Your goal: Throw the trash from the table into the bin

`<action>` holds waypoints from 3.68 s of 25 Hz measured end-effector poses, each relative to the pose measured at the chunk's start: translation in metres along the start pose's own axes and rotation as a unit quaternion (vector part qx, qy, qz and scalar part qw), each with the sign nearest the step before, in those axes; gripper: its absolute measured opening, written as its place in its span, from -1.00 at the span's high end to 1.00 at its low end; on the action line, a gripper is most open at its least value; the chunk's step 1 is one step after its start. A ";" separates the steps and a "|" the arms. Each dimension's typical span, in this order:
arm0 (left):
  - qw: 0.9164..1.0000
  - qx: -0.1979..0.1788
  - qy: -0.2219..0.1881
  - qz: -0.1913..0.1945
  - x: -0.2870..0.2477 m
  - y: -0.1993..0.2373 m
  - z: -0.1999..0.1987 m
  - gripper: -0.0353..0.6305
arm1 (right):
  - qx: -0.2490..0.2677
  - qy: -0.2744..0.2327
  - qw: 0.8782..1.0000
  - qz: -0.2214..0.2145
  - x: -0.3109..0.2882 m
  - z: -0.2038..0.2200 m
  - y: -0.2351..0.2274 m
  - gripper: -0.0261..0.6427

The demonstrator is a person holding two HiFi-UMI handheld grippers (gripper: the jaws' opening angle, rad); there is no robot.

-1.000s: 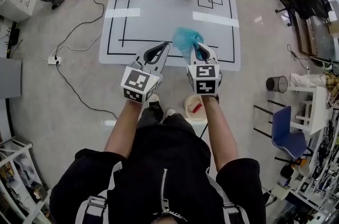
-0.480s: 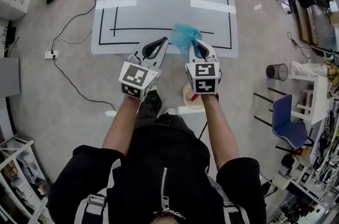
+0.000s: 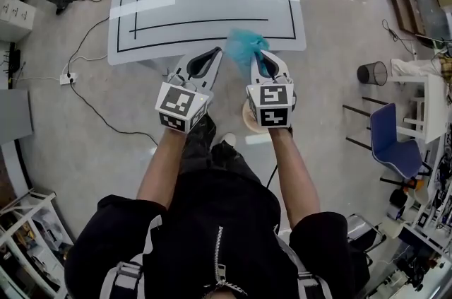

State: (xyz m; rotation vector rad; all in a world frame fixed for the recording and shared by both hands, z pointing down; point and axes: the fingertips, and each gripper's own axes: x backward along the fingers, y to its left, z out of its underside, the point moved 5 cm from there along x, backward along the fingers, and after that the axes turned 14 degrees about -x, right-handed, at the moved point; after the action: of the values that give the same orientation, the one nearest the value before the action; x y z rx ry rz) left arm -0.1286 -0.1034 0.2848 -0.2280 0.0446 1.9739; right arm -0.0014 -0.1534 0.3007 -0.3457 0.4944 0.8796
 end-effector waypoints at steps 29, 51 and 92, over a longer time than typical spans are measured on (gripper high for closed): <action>0.989 -0.071 -0.001 0.131 -0.015 -0.202 0.017 0.88 | -0.110 -0.023 0.986 0.123 0.171 0.167 -0.125 0.87; 0.982 -0.096 -0.008 0.164 -0.037 -0.239 0.158 0.88 | -0.147 -0.011 0.981 0.128 0.107 0.316 -0.122 0.87; 0.963 -0.083 0.065 0.249 -0.110 -0.282 0.445 0.88 | -0.249 0.139 0.948 0.144 -0.084 0.633 -0.190 0.53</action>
State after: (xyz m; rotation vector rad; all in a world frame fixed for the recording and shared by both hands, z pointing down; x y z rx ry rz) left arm 0.1092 -0.0283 0.7619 -0.4963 0.0222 2.4635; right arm 0.2746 -0.0153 0.8915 -0.8866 0.5890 1.2488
